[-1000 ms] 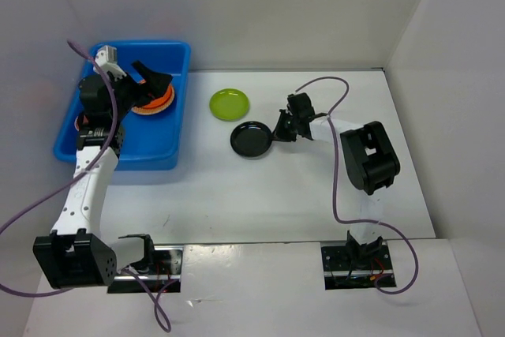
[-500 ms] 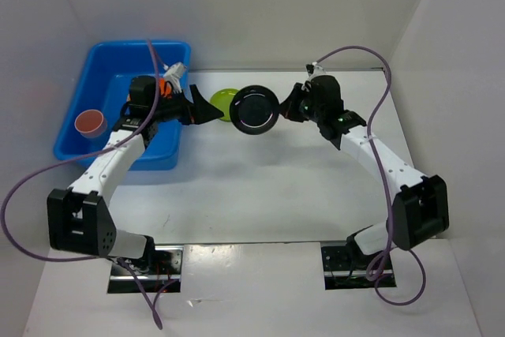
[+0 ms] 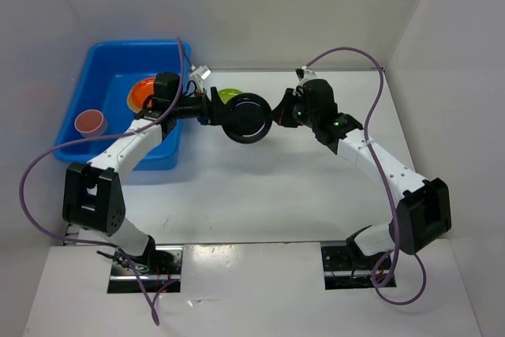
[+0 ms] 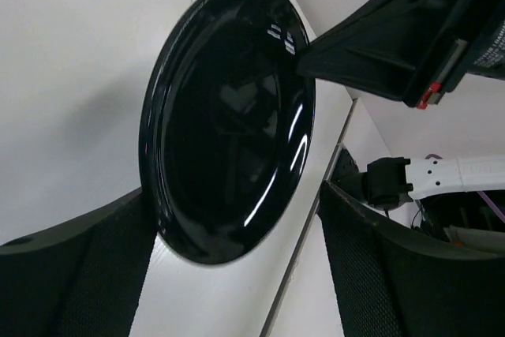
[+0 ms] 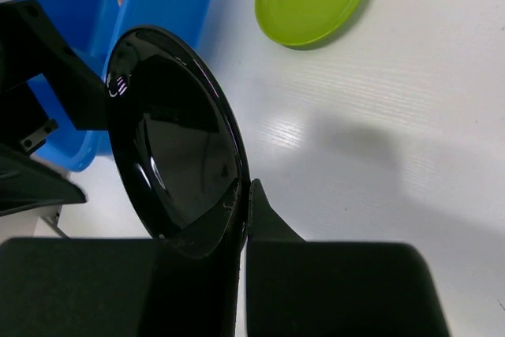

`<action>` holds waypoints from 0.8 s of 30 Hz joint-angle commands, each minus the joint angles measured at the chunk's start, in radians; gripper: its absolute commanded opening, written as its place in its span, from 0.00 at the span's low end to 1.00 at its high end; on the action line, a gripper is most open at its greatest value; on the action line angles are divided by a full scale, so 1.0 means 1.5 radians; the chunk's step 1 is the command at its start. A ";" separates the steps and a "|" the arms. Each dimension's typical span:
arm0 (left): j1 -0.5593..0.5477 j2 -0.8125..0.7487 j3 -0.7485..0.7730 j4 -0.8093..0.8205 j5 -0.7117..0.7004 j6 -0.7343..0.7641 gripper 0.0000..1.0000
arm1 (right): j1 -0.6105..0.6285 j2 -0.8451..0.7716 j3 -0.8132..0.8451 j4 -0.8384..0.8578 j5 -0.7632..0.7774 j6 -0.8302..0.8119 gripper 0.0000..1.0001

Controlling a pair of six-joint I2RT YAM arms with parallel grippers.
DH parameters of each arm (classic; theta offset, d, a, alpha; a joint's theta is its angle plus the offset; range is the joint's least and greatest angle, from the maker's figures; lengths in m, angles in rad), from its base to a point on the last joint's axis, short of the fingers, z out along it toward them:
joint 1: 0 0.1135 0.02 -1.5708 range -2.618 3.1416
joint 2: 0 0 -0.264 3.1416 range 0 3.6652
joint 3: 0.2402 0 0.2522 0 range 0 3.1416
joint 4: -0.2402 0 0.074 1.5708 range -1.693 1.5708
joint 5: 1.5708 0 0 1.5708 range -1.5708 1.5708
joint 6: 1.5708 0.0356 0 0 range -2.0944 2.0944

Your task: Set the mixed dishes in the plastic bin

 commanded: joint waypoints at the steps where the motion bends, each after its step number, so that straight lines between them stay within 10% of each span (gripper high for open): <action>1: -0.017 0.032 0.043 0.014 0.022 0.034 0.83 | 0.015 -0.006 0.036 0.028 -0.013 -0.008 0.00; 7: -0.023 0.059 0.049 0.014 0.022 0.035 0.45 | 0.021 0.007 0.051 0.028 -0.013 -0.020 0.01; 10: -0.023 0.059 0.063 0.020 0.005 0.007 0.00 | 0.021 0.014 0.051 0.035 -0.001 -0.020 0.04; 18: 0.047 -0.010 0.124 0.003 -0.287 -0.065 0.00 | 0.013 0.082 0.072 0.095 0.044 0.013 0.77; 24: 0.170 -0.040 0.123 0.027 -0.525 -0.133 0.00 | -0.018 0.163 0.087 0.172 0.048 0.061 0.82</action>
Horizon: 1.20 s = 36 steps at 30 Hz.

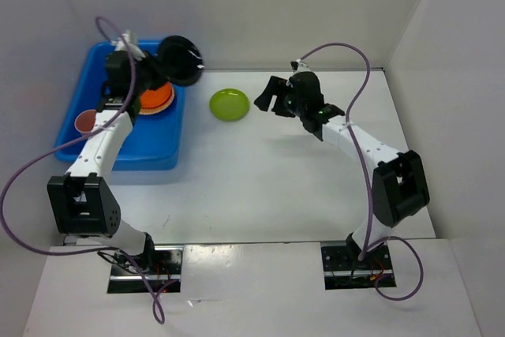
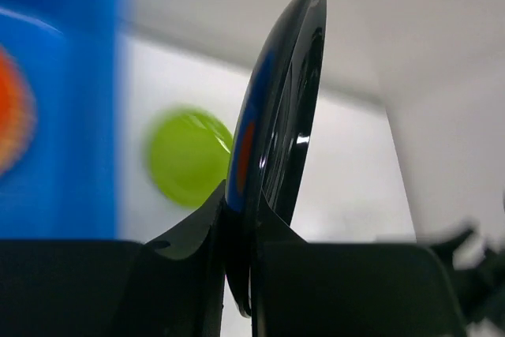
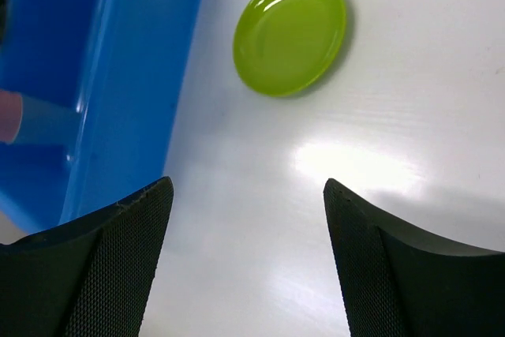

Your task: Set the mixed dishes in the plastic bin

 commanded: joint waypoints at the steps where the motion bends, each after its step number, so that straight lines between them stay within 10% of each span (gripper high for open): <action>1: 0.057 -0.035 -0.013 0.077 -0.227 -0.081 0.00 | -0.009 0.060 0.049 0.103 0.018 0.038 0.82; 5: 0.118 0.021 -0.094 0.205 -0.293 -0.233 0.00 | -0.009 0.192 0.126 0.093 0.001 0.051 0.82; 24: 0.149 0.357 0.001 0.276 -0.293 -0.374 0.06 | -0.015 0.472 0.370 0.007 -0.002 0.099 0.82; 28: 0.155 0.344 -0.011 0.261 -0.287 -0.380 0.33 | -0.015 0.494 0.394 -0.017 -0.003 0.105 0.81; 29: 0.155 0.336 -0.017 0.261 -0.287 -0.373 0.57 | -0.015 0.494 0.400 -0.024 -0.003 0.105 0.81; 36: 0.155 0.215 -0.078 0.202 -0.372 -0.347 0.83 | -0.015 0.513 0.427 -0.043 -0.006 0.105 0.80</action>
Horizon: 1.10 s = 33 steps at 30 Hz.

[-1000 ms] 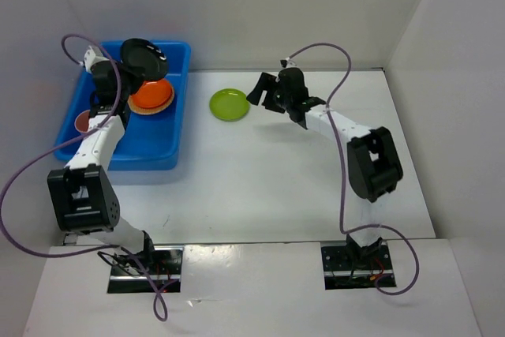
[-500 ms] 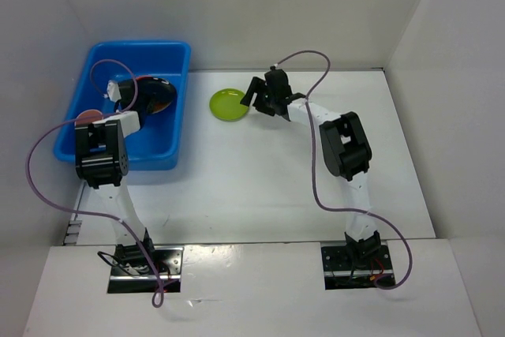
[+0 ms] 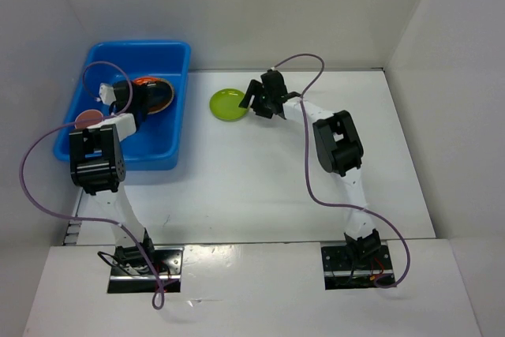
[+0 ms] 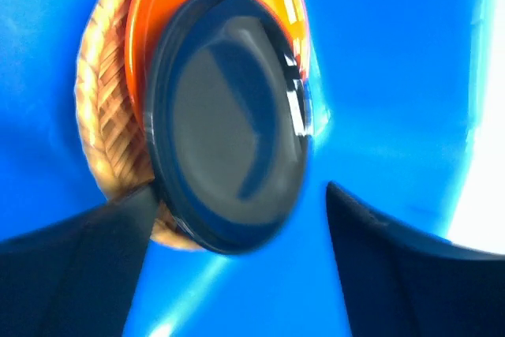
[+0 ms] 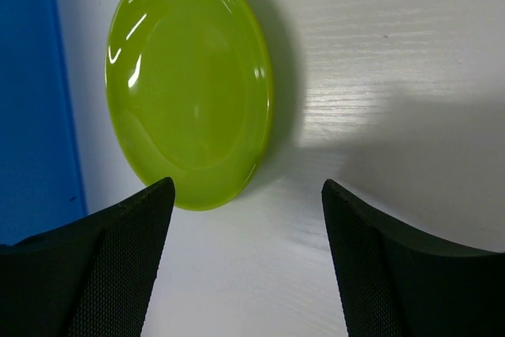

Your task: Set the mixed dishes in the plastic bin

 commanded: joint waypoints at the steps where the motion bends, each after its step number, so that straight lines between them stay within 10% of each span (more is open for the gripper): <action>1: 0.003 -0.075 0.000 -0.020 -0.063 0.012 0.95 | -0.003 0.020 0.062 -0.006 -0.010 0.003 0.80; 14: -0.016 -0.245 -0.008 -0.063 -0.172 0.139 1.00 | 0.010 0.106 0.225 -0.111 -0.025 -0.016 0.74; 22: -0.022 -0.330 -0.041 -0.020 0.058 0.224 1.00 | 0.016 0.167 0.328 -0.187 -0.044 -0.016 0.56; 31: -0.022 -0.464 -0.105 -0.026 0.067 0.262 1.00 | 0.035 0.275 0.635 -0.461 0.058 -0.068 0.62; 33: -0.022 -0.478 -0.112 -0.026 0.061 0.269 1.00 | 0.048 0.362 0.847 -0.555 0.097 -0.082 0.62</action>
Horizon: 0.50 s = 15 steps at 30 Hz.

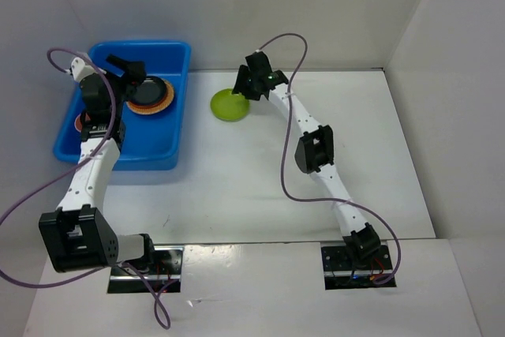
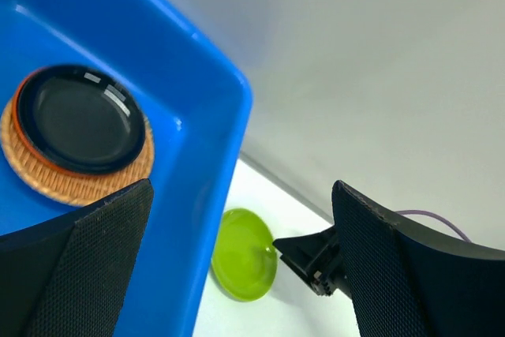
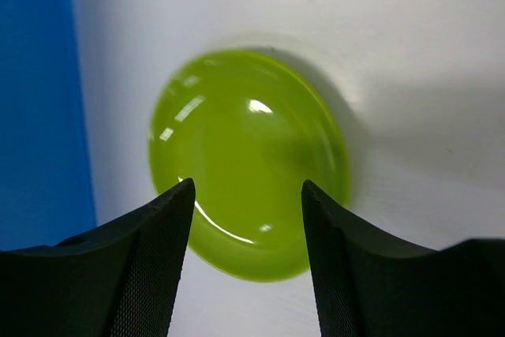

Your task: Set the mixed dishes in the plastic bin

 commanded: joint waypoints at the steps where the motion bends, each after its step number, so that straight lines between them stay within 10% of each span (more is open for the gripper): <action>1: 0.001 -0.033 -0.006 0.038 0.007 0.029 1.00 | 0.026 0.050 0.148 -0.127 0.065 -0.033 0.62; 15: 0.001 -0.052 -0.037 0.042 0.034 0.021 1.00 | 0.028 0.066 0.229 -0.270 0.172 -0.025 0.65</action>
